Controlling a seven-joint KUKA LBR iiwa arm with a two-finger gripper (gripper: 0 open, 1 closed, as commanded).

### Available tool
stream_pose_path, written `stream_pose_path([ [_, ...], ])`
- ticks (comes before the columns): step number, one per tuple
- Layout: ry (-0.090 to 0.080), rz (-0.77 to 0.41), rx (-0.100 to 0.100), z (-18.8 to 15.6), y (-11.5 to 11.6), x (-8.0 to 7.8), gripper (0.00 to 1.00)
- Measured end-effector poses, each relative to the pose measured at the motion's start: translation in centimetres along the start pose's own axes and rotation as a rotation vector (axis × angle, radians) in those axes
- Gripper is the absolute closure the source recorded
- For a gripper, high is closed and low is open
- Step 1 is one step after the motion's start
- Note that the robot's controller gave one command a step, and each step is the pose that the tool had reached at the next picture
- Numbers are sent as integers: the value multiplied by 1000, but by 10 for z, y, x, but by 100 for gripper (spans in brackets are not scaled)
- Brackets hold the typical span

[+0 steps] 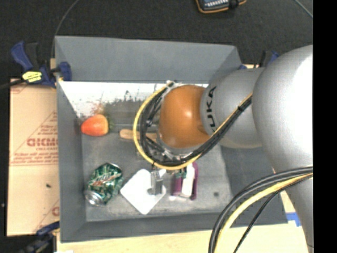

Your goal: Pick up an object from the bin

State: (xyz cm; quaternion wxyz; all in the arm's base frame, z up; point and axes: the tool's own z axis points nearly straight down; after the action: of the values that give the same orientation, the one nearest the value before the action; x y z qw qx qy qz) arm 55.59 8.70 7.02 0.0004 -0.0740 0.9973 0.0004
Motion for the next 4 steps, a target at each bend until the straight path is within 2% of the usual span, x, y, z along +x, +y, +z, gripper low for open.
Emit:
stream_pose_path([
  [1, -3, -180, -1, 0, -2, 2, 0],
  [2, -5, -3, -2, -1, 0, -1, 0],
  [3, -8, -196, -2, -1, -17, 40, 0],
  [4, -8, -16, -3, -2, -1, 0, 100],
])
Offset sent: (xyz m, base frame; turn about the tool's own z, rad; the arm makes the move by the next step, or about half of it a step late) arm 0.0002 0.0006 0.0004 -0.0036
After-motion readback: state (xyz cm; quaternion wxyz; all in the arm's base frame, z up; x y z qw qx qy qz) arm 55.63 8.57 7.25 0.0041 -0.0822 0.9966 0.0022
